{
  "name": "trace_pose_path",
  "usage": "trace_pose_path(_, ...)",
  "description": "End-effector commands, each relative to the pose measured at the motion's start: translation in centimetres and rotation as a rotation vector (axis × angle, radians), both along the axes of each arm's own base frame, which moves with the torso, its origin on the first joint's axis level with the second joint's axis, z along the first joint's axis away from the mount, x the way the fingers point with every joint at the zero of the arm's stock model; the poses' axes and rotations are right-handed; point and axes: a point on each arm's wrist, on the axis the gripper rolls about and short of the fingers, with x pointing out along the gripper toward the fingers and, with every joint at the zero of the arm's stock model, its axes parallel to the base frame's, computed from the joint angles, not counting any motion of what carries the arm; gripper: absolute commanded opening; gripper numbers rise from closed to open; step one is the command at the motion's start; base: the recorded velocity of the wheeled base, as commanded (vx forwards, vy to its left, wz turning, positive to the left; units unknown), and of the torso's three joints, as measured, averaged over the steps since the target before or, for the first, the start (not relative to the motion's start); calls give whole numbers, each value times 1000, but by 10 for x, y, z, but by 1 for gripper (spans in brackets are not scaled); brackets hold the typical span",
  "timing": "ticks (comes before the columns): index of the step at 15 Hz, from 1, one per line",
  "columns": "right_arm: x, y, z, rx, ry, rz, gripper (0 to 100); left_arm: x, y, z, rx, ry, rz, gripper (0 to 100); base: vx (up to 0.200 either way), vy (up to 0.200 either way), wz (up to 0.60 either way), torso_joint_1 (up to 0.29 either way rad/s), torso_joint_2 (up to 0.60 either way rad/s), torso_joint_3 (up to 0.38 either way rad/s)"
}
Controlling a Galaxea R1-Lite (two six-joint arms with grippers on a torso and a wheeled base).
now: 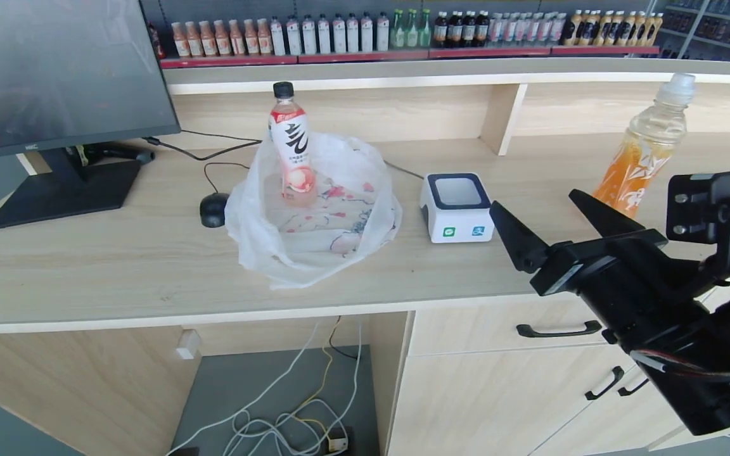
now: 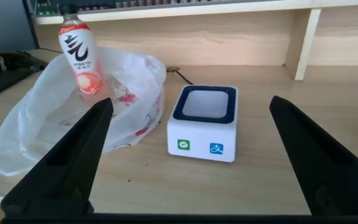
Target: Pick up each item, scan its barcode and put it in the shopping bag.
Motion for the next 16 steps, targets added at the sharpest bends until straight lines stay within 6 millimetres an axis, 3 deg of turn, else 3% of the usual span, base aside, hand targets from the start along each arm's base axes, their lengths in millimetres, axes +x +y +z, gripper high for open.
trace_pose_path(1, -3, -3, 2, 5, -7, -1, 100, 0, 0, 0, -1, -2, 1, 100, 0, -200, 0, 2, 7, -2)
trace_pose_path(13, -7, -5, 5, 6, -18, -3, 100, 0, 0, -1, 1, 5, 1, 100, 0, -200, 0, 0, 3, 2)
trace_pose_path(16, -5, -4, 1, -3, -6, -3, 100, 0, 0, -1, -1, 6, 1, 100, 0, 0, 0, 0, 0, 0)
